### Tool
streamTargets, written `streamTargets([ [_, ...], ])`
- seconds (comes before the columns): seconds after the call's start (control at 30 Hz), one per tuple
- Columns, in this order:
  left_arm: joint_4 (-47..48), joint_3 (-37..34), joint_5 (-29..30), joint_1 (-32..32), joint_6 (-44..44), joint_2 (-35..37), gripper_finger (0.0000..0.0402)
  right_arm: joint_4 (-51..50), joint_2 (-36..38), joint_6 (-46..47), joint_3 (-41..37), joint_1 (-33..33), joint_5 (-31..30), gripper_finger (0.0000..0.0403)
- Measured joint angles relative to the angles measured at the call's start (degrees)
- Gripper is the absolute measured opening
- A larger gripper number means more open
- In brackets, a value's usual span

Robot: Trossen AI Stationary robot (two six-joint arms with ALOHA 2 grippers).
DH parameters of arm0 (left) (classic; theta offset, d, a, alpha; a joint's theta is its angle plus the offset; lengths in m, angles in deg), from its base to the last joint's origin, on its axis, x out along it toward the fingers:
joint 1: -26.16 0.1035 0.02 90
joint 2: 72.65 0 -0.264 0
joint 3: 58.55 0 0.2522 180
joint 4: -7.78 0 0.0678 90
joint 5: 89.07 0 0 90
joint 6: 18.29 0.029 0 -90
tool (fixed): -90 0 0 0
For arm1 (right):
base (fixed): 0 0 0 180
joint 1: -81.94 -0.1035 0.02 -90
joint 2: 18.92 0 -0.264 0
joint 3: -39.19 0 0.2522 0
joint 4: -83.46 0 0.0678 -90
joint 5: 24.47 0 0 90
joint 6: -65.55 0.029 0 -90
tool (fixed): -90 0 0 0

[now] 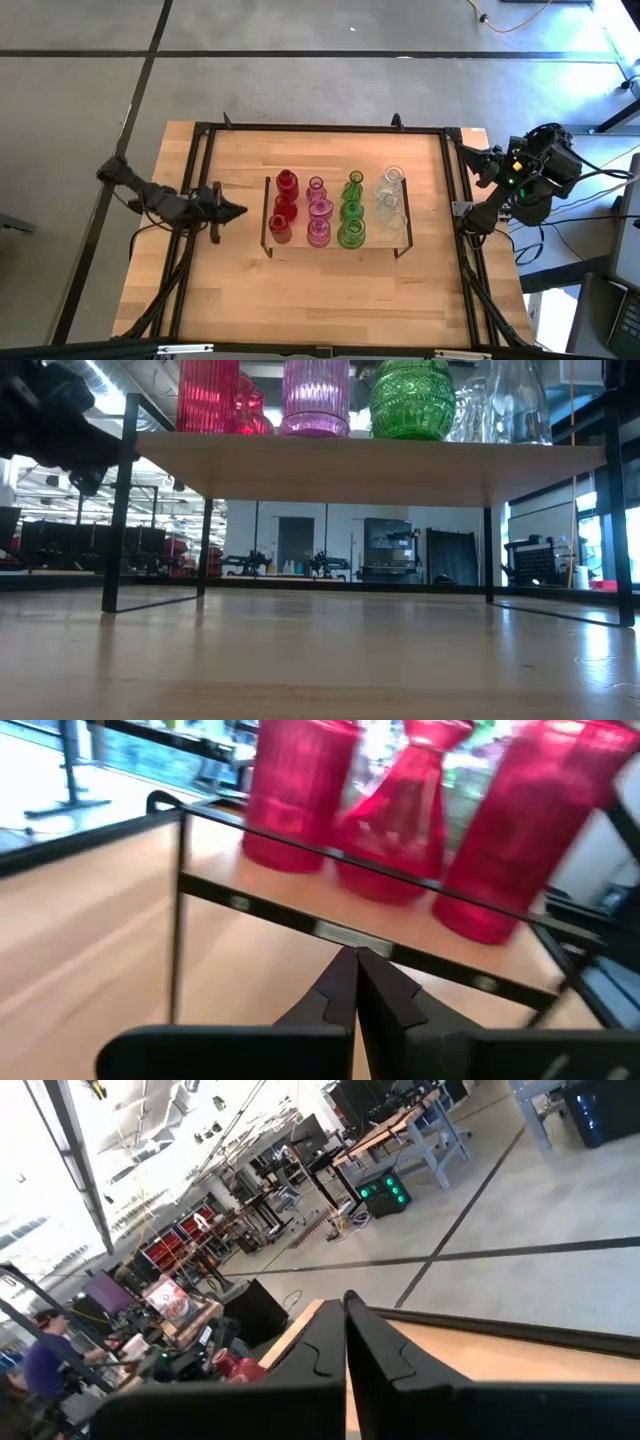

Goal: Sort vases onto shelf
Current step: Return to Home Position

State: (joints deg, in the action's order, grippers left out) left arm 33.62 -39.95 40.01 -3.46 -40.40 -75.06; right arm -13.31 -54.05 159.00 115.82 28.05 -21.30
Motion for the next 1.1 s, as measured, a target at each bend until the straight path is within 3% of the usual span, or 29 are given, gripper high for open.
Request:
streamTargets([
  [0.3,0.0,0.0,-17.6,20.7,5.1,-0.1,0.0000,-0.4,0.0,-3.3,0.0,0.0,0.9,0.0000],
  [0.43,0.1,-0.1,-25.0,26.5,5.1,-0.6,0.0000,-0.8,0.0,-5.0,0.0,0.0,-0.2,0.0000],
  [0.73,0.2,0.0,-16.3,30.0,11.9,-1.4,0.0000,-2.6,-0.1,-9.8,0.0,-0.1,0.3,0.0000],
  [0.9,0.2,0.0,-16.1,30.0,12.2,-1.4,0.0000,-2.3,-0.7,-16.6,-2.6,-0.1,0.7,0.0000],
  [1.1,0.2,0.0,-16.1,30.0,12.2,-1.4,0.0000,-0.1,-0.7,-15.2,-8.0,-1.8,4.5,0.0000],
])
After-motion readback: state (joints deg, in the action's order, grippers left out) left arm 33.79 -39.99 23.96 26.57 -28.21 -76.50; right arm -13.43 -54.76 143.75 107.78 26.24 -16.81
